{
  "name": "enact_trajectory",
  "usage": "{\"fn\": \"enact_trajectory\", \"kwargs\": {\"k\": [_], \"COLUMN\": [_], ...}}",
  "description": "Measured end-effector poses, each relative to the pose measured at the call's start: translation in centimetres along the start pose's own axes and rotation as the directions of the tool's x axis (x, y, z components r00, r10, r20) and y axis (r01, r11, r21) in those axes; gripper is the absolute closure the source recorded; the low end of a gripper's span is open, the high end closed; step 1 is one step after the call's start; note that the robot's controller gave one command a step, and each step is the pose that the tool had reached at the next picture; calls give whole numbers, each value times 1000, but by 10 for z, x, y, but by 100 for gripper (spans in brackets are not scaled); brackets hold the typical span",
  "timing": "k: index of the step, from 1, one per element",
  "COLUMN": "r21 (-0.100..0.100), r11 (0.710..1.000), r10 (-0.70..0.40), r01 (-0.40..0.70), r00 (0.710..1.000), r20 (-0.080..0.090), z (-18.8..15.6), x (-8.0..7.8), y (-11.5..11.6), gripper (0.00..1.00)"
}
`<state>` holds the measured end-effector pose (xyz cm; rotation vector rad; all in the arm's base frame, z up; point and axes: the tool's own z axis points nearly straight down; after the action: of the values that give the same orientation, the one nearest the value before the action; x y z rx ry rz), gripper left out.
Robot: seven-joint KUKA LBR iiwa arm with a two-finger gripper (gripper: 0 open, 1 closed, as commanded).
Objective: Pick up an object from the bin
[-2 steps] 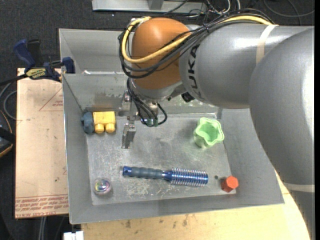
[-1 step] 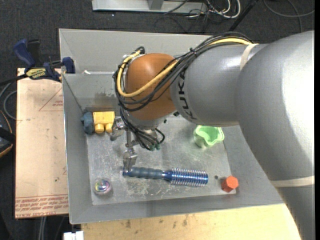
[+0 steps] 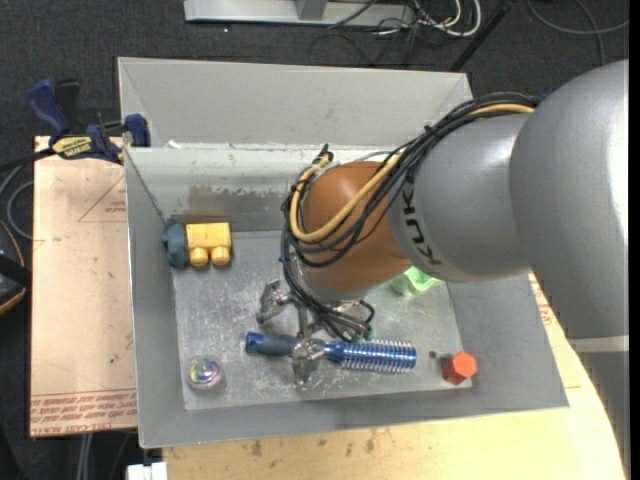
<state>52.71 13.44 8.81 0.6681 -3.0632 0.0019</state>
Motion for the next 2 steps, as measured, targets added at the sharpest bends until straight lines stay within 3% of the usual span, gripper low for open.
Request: {"fn": "enact_trajectory", "kwargs": {"k": [1, 2], "r21": [-1, 1], "r11": [1000, 1000], "r10": [-2, -27], "r01": [2, 27], "r00": [1000, 999], "r20": [6, 17], "z": [-1, -149], "x": [-2, -12], "y": [2, 11], "gripper": [100, 100]}}
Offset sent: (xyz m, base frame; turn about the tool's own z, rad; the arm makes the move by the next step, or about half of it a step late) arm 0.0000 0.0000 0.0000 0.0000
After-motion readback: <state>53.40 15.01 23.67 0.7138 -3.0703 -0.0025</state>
